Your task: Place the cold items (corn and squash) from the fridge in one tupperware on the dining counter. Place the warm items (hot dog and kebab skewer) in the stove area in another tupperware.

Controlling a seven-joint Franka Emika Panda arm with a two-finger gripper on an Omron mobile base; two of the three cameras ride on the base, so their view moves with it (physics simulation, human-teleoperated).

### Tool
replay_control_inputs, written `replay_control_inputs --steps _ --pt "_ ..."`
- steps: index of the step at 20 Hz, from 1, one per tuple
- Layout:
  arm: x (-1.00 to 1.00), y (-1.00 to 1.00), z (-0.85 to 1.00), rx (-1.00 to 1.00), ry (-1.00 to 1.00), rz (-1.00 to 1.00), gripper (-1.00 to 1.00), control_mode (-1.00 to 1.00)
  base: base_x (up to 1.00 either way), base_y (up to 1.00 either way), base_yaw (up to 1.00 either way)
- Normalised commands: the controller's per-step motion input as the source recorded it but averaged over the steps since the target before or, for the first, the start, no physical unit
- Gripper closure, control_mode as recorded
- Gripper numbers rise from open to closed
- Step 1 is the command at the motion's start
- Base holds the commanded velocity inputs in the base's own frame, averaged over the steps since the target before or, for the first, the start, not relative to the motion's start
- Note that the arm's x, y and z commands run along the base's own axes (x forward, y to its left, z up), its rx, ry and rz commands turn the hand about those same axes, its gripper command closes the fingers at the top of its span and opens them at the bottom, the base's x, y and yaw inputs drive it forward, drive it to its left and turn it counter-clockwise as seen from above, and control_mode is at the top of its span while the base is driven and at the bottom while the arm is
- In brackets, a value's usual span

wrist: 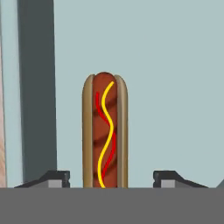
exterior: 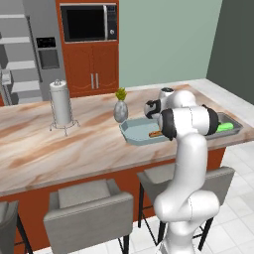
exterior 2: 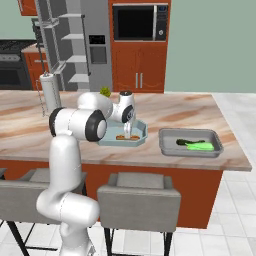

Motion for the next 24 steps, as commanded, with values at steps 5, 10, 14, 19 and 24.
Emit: replay_control_inputs --steps 5,10,14,19,24 --pt "0.00 0.00 0.08 -0.02 0.00 0.00 -1.00 -1.00 0.00 0.00 0.00" --pt "-0.02 0.10 0.53 -0.05 0.03 -0.02 -1.00 -1.00 0.00 0.00 0.00" --pt "-0.48 0.24 0.99 0.00 0.00 -0.11 -1.00 -1.00 0.00 0.00 0.00" --pt "-0.95 0.40 0.87 0.08 0.00 -0.26 -1.00 -1.00 0.00 0.00 0.00" --pt "-1.00 0.53 0.70 0.11 -0.03 -0.34 -1.00 -1.00 0.00 0.00 0.00"
